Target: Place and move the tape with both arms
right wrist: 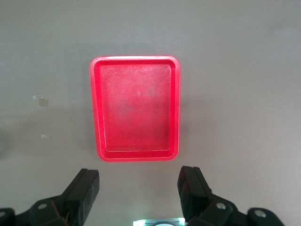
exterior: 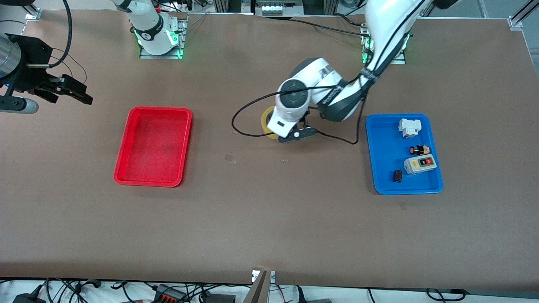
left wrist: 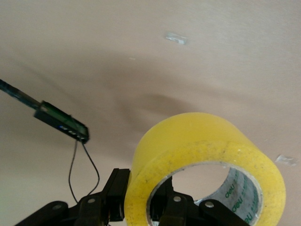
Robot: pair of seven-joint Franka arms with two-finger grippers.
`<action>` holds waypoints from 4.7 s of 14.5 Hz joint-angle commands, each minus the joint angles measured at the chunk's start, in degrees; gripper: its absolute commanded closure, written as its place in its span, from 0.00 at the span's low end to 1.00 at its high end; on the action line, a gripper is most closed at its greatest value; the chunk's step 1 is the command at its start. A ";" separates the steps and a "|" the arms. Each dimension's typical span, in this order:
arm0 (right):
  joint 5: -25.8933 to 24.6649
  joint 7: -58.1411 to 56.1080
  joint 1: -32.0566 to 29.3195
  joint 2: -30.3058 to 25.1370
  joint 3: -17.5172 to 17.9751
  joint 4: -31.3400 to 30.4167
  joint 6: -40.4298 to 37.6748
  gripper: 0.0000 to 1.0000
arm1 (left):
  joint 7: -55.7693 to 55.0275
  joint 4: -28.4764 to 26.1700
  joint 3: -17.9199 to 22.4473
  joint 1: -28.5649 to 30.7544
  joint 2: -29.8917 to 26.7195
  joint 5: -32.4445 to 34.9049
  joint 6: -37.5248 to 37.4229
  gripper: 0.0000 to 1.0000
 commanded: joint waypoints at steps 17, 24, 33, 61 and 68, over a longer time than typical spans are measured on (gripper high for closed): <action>0.24 -0.16 0.29 0.47 0.21 0.52 0.62 0.02 | -7.33 8.41 9.89 -10.36 6.85 2.99 9.70 0.00; 0.24 8.79 8.19 2.48 0.21 0.43 3.96 0.02 | 1.28 7.71 9.01 1.67 -5.18 1.94 -9.00 0.00; 0.24 17.76 21.28 13.29 0.21 -0.01 14.76 0.02 | 28.50 8.41 9.01 19.51 -16.79 0.80 -27.04 0.00; -0.99 38.78 42.57 40.63 -0.23 -0.98 46.24 0.32 | 61.23 -7.51 36.60 13.46 -41.32 -13.88 -22.47 0.00; -1.51 38.78 41.87 40.11 -0.50 -1.59 46.68 0.95 | 61.40 -6.53 35.03 13.20 -40.62 -13.70 -24.94 0.00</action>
